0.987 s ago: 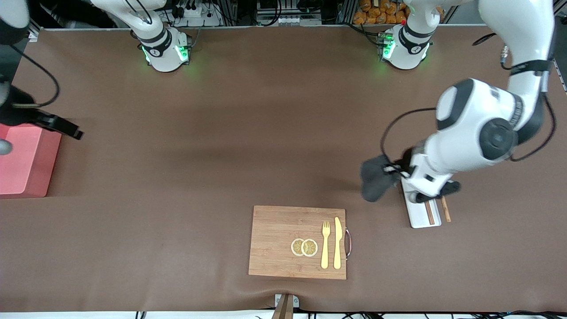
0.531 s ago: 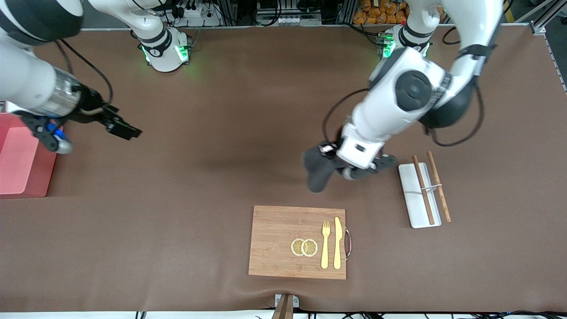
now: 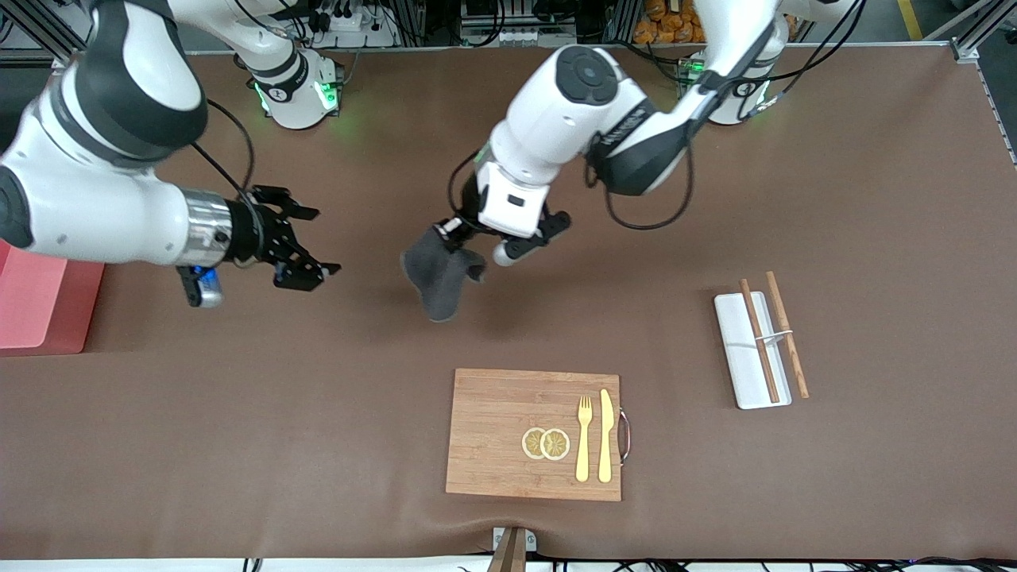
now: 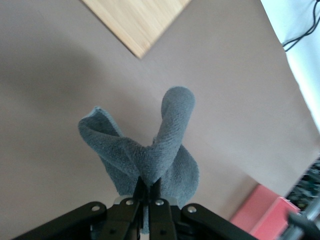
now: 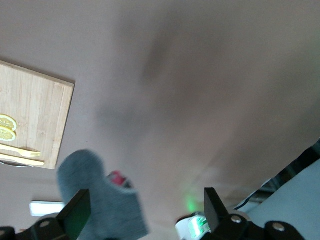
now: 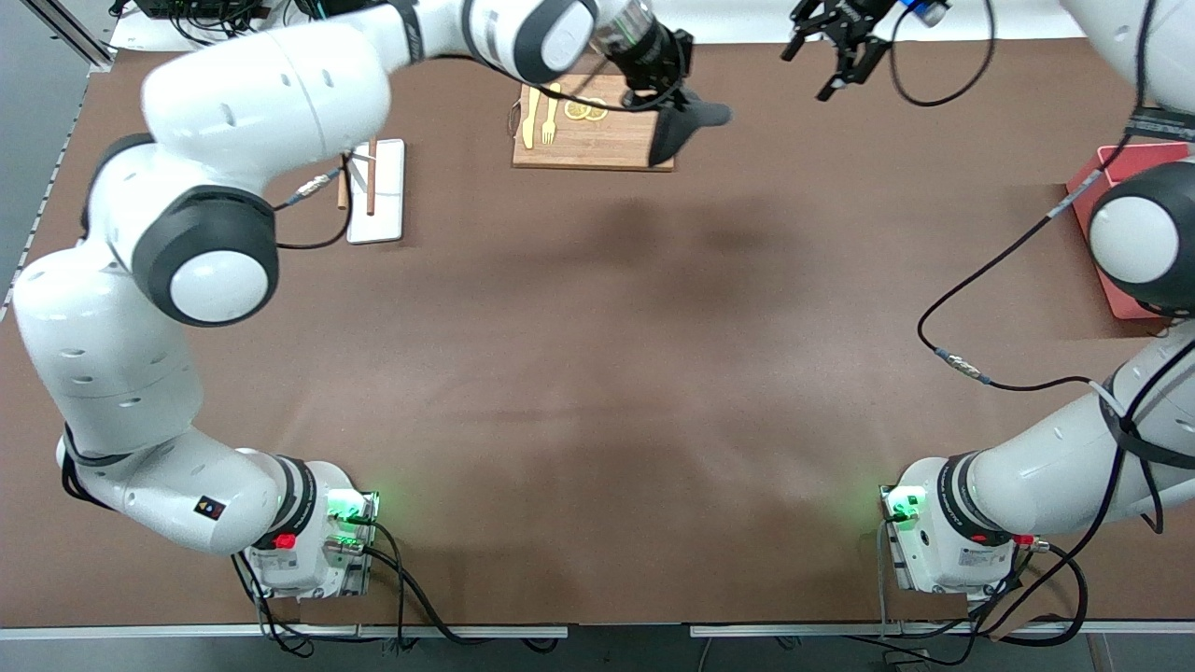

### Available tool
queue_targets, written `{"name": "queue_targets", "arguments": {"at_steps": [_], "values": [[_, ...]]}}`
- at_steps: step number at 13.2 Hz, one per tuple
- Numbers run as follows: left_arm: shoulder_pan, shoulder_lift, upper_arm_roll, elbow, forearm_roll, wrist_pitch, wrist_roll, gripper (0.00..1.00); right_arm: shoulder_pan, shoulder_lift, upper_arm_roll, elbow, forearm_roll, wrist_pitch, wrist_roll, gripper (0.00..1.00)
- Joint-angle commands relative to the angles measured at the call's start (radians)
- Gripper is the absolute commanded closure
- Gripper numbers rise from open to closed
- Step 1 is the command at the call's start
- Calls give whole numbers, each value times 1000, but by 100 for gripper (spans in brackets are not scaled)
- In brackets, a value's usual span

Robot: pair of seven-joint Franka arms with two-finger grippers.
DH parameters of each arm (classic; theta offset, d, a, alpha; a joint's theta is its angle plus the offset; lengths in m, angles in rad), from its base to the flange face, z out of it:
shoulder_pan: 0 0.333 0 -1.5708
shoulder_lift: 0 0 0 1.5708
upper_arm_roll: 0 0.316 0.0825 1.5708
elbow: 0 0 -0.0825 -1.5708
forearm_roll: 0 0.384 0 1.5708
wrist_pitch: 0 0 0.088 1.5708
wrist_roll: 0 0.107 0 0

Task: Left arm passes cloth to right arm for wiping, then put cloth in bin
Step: 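Grasp the cloth with the right gripper beside the left gripper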

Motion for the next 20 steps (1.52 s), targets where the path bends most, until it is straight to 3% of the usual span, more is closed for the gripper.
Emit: {"name": "queue_targets", "arguments": {"at_steps": [1, 8, 10, 12, 13, 19, 20], "values": [[-38, 30, 10, 41, -9, 84, -134, 100, 58, 52, -10, 21, 37, 62, 88, 0], [-76, 64, 10, 47, -9, 218, -259, 100, 108, 113, -9, 14, 87, 116, 92, 0], [-78, 65, 10, 47, -9, 219, -259, 100, 108, 113, -9, 12, 86, 114, 84, 37], [-78, 65, 10, 47, -9, 219, -257, 100, 107, 113, -9, 12, 84, 113, 69, 90], [-76, 65, 10, 47, -9, 218, -257, 100, 107, 115, -10, 9, 83, 113, 69, 100], [-73, 61, 12, 46, -6, 210, -257, 100, 99, 119, -10, 6, 71, 111, 27, 100], [-63, 45, 10, 44, -7, 190, -256, 89, 96, 118, -12, 5, 55, 113, -31, 100]]}}
